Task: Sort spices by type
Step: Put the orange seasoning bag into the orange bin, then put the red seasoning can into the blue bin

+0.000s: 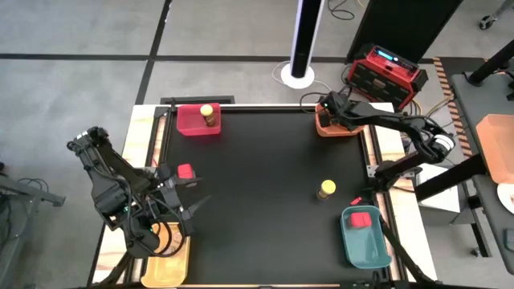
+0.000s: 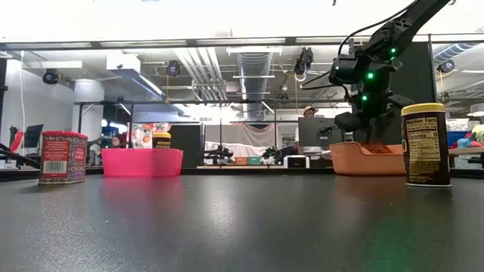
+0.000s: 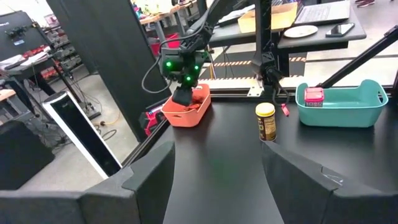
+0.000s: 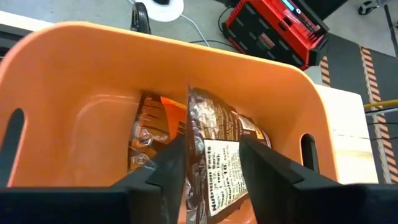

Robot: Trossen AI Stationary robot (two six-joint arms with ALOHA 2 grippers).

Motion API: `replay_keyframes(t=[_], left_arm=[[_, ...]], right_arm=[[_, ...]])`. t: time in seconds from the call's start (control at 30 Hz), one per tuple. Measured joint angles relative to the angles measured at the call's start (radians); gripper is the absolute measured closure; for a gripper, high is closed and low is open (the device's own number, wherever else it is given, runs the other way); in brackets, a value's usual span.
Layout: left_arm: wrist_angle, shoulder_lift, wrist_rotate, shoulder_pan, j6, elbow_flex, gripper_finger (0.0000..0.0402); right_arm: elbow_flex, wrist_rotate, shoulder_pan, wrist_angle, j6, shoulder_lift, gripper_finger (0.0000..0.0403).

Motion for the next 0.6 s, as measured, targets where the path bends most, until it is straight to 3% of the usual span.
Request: replay_keyframes(t=[0.3, 0.6], left_arm=[[0.0, 0.0, 0.0, 0.0, -0.003, 0.0, 0.0178], [0.0, 0.001, 0.031, 0.0, -0.023, -0.001, 0.0178]], right_arm=[[0.0, 0.0, 0.063, -0.009, -0.006, -0.09, 0.0214], [0.0, 0.0, 0.228, -0.024, 0.006, -0.258, 0.0212]])
